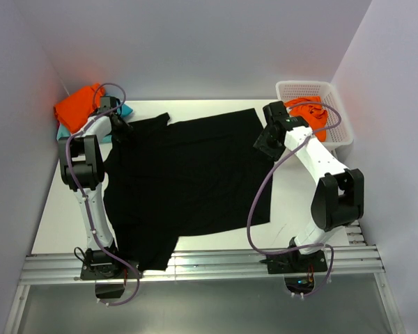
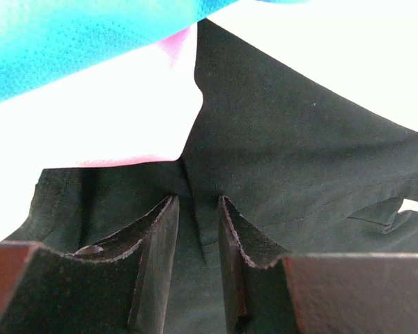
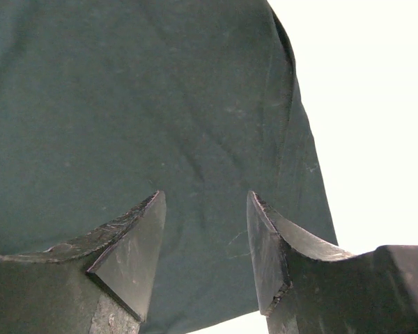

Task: Fold and stack the t-shirts
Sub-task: Flatten out the tshirt

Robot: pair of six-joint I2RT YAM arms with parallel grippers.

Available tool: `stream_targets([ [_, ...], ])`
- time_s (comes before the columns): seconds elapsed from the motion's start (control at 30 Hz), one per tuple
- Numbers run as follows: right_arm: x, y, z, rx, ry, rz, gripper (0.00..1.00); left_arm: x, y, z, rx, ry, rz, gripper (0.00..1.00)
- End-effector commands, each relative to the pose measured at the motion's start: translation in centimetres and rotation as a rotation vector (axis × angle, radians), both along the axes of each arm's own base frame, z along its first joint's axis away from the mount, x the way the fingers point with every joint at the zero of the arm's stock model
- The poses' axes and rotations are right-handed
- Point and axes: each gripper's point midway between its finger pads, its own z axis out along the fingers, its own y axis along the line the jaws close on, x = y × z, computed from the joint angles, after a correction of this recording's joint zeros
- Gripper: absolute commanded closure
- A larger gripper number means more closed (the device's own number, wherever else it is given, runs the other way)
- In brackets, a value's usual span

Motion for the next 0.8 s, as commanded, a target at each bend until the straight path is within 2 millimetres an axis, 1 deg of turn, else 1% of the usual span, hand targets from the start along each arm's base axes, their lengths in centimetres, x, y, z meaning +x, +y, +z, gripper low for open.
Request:
stream_targets([
  [0.0,1.0,-0.6,0.3,-0.031,-0.006,-0.008,0.43,0.8,-0.4,0.1,-0.013,-0.024,-0.017,0.65],
  [0.07,1.2,-0.5,-0.1,-0.031,0.002,-0.007,0.43,0.7,-0.7,0.2,-0.029,-0.032,-0.012,0.65],
  [0.1,1.2,-0.5,-0.2,-0.029,0.003,-0.008,0.43,0.7,-0.8,0.7,-0.037,-0.043,-0.013,0.65],
  [0.27,1.2,-0.4,-1.1,-0.031,0.02,-0.008,0.43,0.2,-1.9,0.9,-0.07,-0.041,-0.032,0.65],
  [0.57,0.6,-0.6,-2.2,-0.035,0.039,-0.009,0.44,0.5,-3.1,2.6,-0.092,-0.069,-0.058,0.66],
  [0.77,0.2,-0.8,-2.4,-0.041,0.044,-0.012,0.44,0.6,-3.8,3.7,-0.1,-0.084,-0.068,0.66],
])
